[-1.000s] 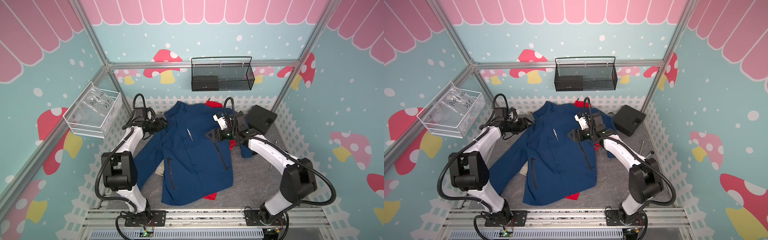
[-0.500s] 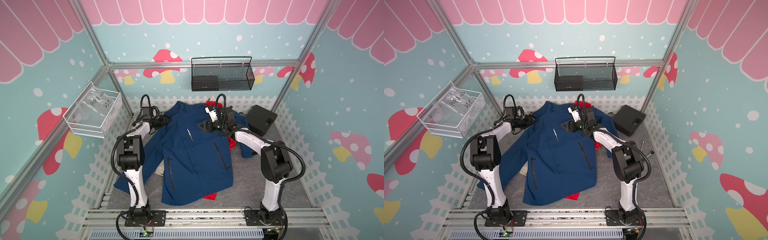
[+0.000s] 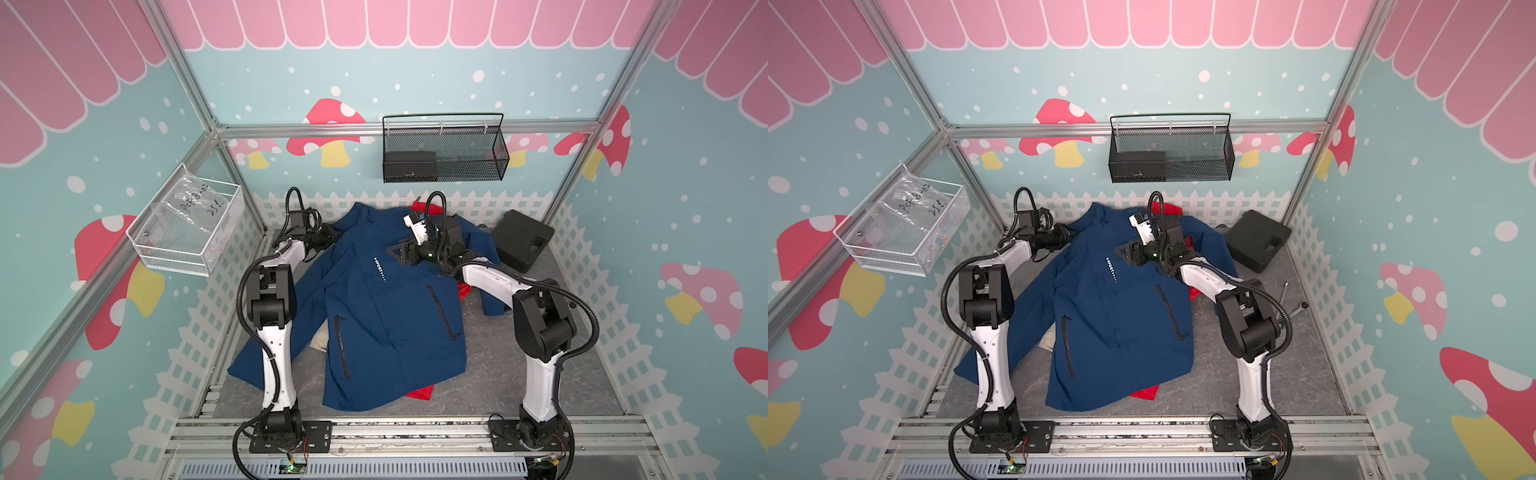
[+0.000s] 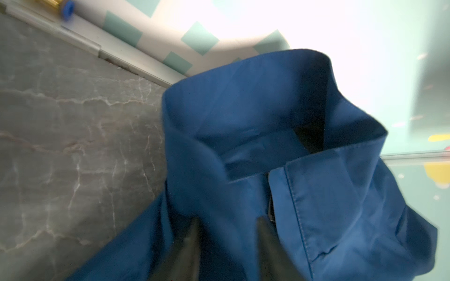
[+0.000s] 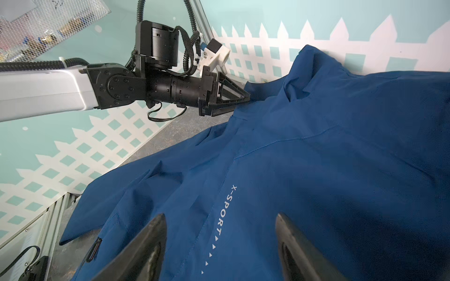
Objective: Unzip the jacket
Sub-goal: Flatten out the jacket.
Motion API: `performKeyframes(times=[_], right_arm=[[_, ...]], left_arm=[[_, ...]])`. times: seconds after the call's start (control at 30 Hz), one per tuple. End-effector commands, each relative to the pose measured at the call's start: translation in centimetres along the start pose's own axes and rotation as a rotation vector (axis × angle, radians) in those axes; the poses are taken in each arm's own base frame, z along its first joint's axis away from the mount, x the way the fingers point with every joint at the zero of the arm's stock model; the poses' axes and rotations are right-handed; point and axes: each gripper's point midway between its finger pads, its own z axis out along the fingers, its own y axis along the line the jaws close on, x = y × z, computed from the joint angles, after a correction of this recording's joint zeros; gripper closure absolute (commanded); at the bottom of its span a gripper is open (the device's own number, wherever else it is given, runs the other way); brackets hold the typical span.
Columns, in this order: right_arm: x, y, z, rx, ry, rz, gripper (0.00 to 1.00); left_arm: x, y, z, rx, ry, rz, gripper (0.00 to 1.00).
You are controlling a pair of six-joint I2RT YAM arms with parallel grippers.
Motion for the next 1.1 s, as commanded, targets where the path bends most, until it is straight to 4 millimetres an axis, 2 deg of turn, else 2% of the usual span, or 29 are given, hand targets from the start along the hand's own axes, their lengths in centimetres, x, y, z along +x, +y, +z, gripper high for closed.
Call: performKeyframes(times=[0.0, 0.1, 0.27, 0.4, 0.57, 0.87, 1.07], right_arm=[[-1.4, 0.2, 0.7, -0.011, -0.037, -0.052, 0.30], [-1.6, -0.1, 0.8, 0.006, -0.041, -0.074, 0.32], [-2.1, 0.0, 1.4, 0.005, -0.053, -0.148, 0.41], [-3.0, 0.8, 2.1, -0.014, -0.080, -0.214, 0.42], [-4.4, 1.5, 3.1, -0.021, -0.138, -0.262, 0.43], [-6.1, 3.8, 4.7, -0.039, -0.248, -0.341, 0.43], [-6.4, 3.8, 6.7, -0.027, -0.274, -0.345, 0.42]], left_arm=[[-0.2, -1.0, -0.1, 0.051, 0.021, -0.001, 0.87], [-0.7, -2.7, -1.1, 0.093, 0.002, 0.034, 1.00], [-1.7, -7.3, -4.3, 0.198, -0.065, 0.131, 1.00], [-2.3, -11.0, -7.2, 0.286, -0.158, 0.225, 1.00], [-2.6, -14.4, -10.1, 0.412, -0.283, 0.311, 1.00], [-1.5, -16.9, -12.3, 0.510, -0.336, 0.373, 1.00], [-0.8, -18.0, -13.7, 0.552, -0.354, 0.429, 1.00]])
